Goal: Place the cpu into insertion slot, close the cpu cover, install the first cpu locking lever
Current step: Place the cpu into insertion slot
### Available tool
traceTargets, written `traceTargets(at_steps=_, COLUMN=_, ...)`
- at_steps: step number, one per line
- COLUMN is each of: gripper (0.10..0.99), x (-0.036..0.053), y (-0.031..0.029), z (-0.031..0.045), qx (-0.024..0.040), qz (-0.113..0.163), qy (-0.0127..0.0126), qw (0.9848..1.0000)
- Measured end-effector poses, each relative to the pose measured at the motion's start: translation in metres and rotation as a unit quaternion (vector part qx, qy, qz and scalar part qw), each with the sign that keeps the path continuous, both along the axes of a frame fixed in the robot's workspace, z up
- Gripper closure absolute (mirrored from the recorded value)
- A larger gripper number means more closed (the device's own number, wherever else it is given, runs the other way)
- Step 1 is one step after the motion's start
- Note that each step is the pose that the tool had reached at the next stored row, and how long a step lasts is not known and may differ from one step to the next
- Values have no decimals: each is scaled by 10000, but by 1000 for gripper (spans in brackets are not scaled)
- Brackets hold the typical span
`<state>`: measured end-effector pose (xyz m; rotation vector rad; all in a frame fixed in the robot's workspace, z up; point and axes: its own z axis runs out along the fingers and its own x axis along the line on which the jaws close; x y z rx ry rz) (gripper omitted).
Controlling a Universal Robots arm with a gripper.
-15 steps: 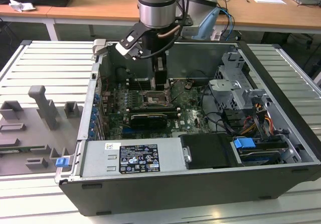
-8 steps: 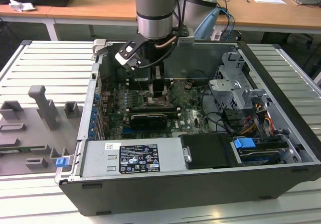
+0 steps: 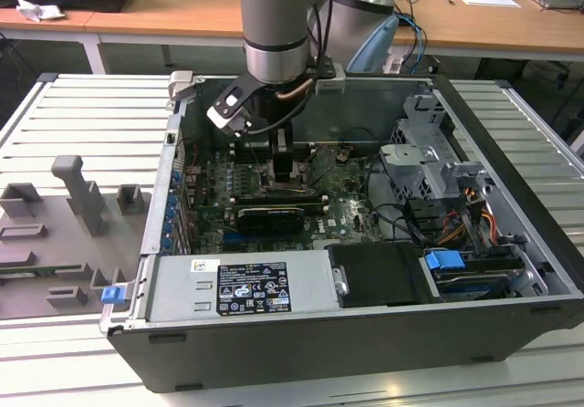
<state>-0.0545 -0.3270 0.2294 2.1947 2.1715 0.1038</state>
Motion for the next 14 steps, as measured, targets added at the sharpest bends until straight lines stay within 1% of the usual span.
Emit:
traceTargets(at_steps=2, gripper=553, x=0, y=15, z=-38, qx=0, qz=0, qy=0, qw=10000)
traceTargets(at_steps=3, gripper=553, x=0, y=15, z=-70, qx=0, qz=1, qy=0, qw=10000)
traceTargets(at_steps=6, gripper=553, x=1, y=18, z=-134, qx=0, qz=0, qy=3, qw=10000)
traceTargets(at_steps=11, gripper=553, x=19, y=21, z=-185, qx=-1, qz=-72, qy=8, qw=10000)
traceTargets(at_steps=14, gripper=553, x=19, y=51, z=-212, qx=0, qz=-73, qy=11, qw=10000)
